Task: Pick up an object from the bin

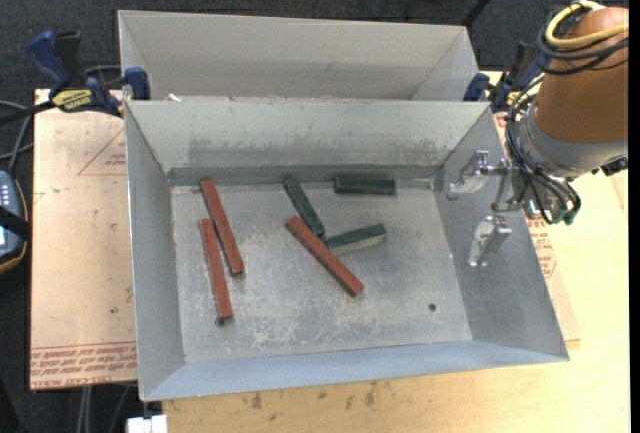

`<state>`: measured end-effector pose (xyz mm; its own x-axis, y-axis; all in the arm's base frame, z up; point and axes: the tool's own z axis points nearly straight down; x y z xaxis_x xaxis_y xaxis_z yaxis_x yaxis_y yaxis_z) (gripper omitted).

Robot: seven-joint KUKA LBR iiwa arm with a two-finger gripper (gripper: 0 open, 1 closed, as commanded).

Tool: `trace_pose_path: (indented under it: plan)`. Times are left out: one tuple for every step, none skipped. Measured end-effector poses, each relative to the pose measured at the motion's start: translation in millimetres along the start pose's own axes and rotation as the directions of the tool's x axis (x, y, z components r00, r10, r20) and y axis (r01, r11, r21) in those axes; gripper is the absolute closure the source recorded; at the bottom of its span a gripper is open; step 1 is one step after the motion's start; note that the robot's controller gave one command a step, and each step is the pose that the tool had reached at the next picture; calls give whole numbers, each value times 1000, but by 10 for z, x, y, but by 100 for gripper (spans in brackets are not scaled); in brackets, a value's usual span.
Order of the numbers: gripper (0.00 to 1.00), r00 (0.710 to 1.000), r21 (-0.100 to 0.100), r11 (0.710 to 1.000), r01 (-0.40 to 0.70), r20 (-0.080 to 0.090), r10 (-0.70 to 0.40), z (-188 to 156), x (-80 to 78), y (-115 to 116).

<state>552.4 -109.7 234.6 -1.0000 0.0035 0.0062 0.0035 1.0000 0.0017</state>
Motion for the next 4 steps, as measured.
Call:
trace_pose_path:
  plan:
    - [0, 1000, 1, 1000, 3, 8, -3, -42, -16, 5]
    - [0, 998, 4, 998, 67, 14, -67, 321, -163, 164]
    - [0, 997, 2, 997, 76, 12, -76, 994, -238, 323]
    - [100, 981, 2, 981, 193, 9, -193, 1411, -704, 710]
